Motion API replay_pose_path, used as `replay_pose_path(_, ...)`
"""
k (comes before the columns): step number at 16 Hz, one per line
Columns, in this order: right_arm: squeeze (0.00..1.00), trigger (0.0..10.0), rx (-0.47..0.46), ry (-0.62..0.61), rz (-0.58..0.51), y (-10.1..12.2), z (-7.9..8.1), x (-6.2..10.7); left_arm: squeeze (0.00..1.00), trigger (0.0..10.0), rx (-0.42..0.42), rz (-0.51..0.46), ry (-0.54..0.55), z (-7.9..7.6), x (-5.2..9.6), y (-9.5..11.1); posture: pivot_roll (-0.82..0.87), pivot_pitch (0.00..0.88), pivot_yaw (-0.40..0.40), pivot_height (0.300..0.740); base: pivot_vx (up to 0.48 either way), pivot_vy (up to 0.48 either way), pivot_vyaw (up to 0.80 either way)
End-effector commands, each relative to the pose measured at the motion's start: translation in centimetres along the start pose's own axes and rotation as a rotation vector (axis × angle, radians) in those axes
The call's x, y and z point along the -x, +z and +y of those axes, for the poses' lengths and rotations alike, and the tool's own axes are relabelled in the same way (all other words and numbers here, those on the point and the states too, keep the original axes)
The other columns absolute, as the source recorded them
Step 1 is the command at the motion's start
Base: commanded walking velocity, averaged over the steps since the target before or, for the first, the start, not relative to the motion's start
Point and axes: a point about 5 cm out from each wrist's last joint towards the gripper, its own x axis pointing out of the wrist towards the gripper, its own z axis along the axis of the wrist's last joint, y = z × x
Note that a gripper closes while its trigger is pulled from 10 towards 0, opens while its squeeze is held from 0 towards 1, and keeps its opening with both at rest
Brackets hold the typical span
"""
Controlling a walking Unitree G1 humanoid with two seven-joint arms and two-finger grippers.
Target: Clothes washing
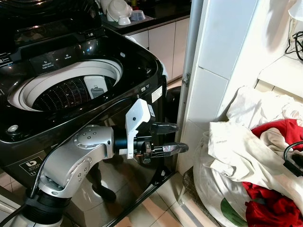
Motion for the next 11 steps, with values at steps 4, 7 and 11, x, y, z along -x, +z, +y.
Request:
replay_pose_path(4, 0.0, 0.0, -0.036, 0.029, -0.057, 0.8, -0.1, 0.7, 0.0, 10.0, 0.0, 0.015, 0.007, 0.0, 0.1, 0.0, -0.09, 0.0, 0.065, 0.74, 0.0, 0.0, 0.0)
replay_pose_path(7, 0.0, 0.0, -0.109, 0.136, -0.202, 3.0, 0.6, 1.7, 0.0, 10.0, 0.004, 0.005, 0.01, 0.1, 0.0, 0.1, -0.09, 0.0, 0.063, 0.74, 0.0, 0.0, 0.0)
replay_pose_path(11, 0.0, 0.0, -0.21, 0.369, -0.537, 8.7, 2.4, 4.3, 0.0, 10.0, -0.02, -0.106, 0.117, 1.4, -0.3, 1.8, -0.08, 0.0, 0.061, 0.74, 0.0, 0.0, 0.0)
